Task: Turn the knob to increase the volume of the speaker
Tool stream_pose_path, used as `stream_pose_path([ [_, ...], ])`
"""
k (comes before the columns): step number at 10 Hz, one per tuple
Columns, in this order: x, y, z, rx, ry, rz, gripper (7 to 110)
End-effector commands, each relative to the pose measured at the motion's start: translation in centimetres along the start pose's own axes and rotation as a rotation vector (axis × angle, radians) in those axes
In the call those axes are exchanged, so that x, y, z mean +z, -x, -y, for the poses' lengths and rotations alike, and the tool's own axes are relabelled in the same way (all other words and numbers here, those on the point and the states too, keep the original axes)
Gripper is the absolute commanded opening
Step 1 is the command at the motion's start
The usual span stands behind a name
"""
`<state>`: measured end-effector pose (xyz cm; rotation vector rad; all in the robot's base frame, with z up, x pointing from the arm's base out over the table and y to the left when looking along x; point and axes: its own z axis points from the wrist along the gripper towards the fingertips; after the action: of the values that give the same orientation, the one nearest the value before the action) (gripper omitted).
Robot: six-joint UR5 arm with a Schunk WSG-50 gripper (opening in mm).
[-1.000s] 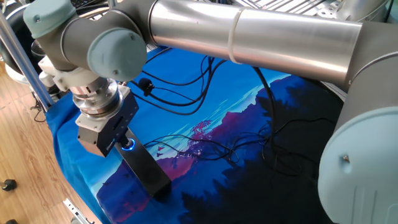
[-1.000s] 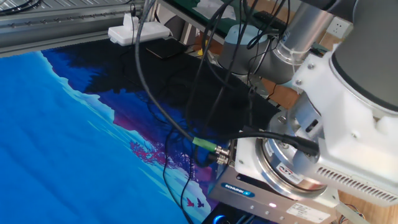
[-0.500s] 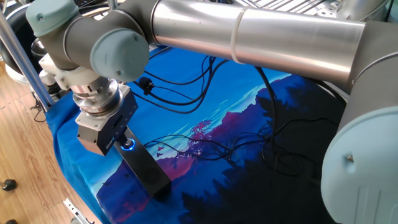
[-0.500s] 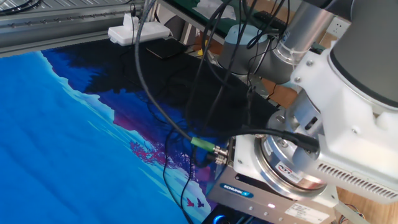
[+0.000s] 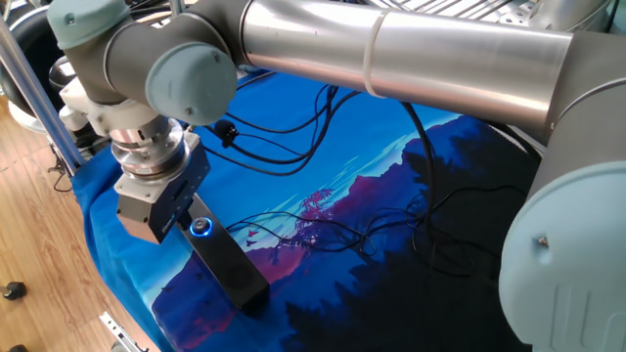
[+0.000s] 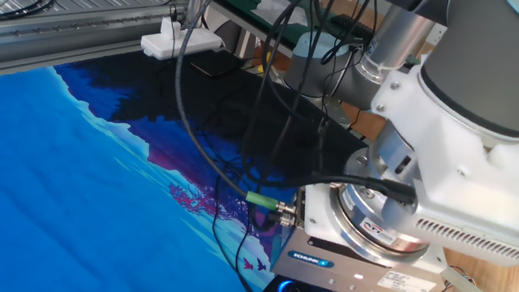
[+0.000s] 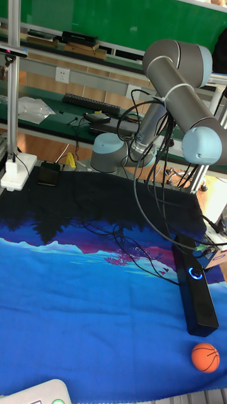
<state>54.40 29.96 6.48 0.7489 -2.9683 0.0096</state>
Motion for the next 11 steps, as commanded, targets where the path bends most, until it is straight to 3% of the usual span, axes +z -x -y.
stream_pose_path([
  [1,-0.5,0.0,0.0,0.03,0.005,-0.004,7],
  [2,-0.6,-0.5,1.0,0.109,-0.048,-0.017,7],
  [3,-1.0,-1.1,1.0,0.126,-0.06,-0.034,7],
  [4,-1.1,-1.0,0.6,0.136,-0.042,-0.03,7],
  [8,-0.5,0.0,1.6,0.149,-0.052,0.023,7],
  [9,-0.3,0.2,1.3,0.145,-0.036,0.032,7],
  [11,0.0,-0.1,1.5,0.13,-0.043,0.02,7],
])
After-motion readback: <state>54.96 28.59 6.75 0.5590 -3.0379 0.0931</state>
